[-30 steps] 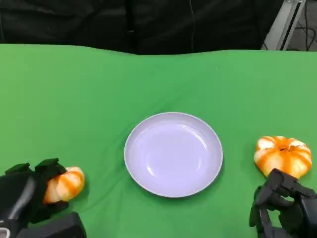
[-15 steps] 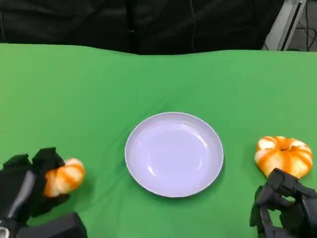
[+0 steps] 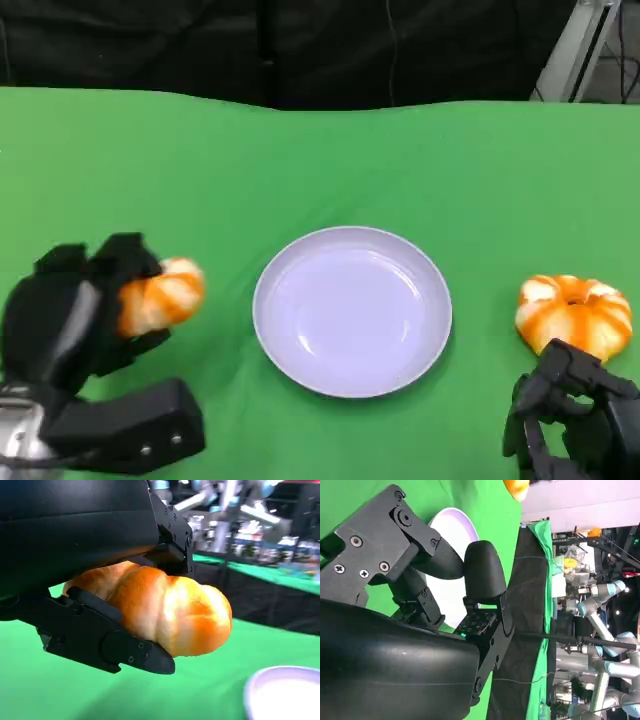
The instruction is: Grasp the bread from the table and place it into the plate.
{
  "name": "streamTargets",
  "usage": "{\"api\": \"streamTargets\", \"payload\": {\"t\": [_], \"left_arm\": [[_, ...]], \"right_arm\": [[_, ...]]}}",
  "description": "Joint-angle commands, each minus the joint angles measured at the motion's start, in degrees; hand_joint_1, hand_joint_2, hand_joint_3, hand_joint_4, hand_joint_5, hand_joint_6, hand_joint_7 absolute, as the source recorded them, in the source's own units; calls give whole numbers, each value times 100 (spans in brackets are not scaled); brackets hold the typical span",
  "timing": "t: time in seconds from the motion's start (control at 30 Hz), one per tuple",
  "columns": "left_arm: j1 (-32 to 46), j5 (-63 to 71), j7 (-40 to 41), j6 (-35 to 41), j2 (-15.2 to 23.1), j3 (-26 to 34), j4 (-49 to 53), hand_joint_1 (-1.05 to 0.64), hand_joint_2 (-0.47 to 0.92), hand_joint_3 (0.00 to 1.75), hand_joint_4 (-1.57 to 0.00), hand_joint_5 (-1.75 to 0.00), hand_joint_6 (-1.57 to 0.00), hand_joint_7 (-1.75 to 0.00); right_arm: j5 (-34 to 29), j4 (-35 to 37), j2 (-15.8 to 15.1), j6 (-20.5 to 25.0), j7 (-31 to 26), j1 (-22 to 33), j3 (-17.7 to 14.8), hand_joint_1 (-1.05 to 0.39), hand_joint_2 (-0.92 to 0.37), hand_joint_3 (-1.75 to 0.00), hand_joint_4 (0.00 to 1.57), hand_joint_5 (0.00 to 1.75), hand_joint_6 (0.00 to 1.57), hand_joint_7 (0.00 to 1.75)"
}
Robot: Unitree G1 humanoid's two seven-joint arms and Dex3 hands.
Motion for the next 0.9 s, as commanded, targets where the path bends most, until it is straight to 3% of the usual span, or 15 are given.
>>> {"api": "streamTargets", "payload": {"t": [0.03,0.2,0.33,0.53,0.63,0.9], "left_arm": [[-363,92,-232,-62,-157,-227,-97,-5,91,29,-62,-175,-53,-175],[-529,116,-277,-118,-231,-336,6,-6,92,33,-61,-175,-53,-175],[-1165,264,-3,-304,-700,-740,916,-8,91,34,-64,-175,-54,-175],[-1256,282,113,-412,-719,-757,1122,-9,91,34,-64,-175,-54,-175],[-1878,194,-187,-474,-1277,-1066,1969,-8,91,34,-61,-175,-53,-175],[-2492,185,-104,-493,-1703,-1312,3026,-3,91,26,-58,-175,-50,-175]], "right_arm": [[-25,56,-46,-82,-12,-1,-6,-12,-36,-147,90,175,84,158],[-38,34,-33,-36,-59,8,0,-12,-36,-146,90,175,84,158],[-25,149,-60,-196,0,-48,-11,-12,-36,-146,89,175,83,158],[-21,182,-62,-231,5,-59,-12,-12,-36,-146,89,175,83,158],[-70,285,-37,-271,-29,-104,-3,-12,-36,-145,90,174,83,157],[-74,426,-11,-378,-34,-200,-6,-12,-36,-145,90,174,84,155]]}}
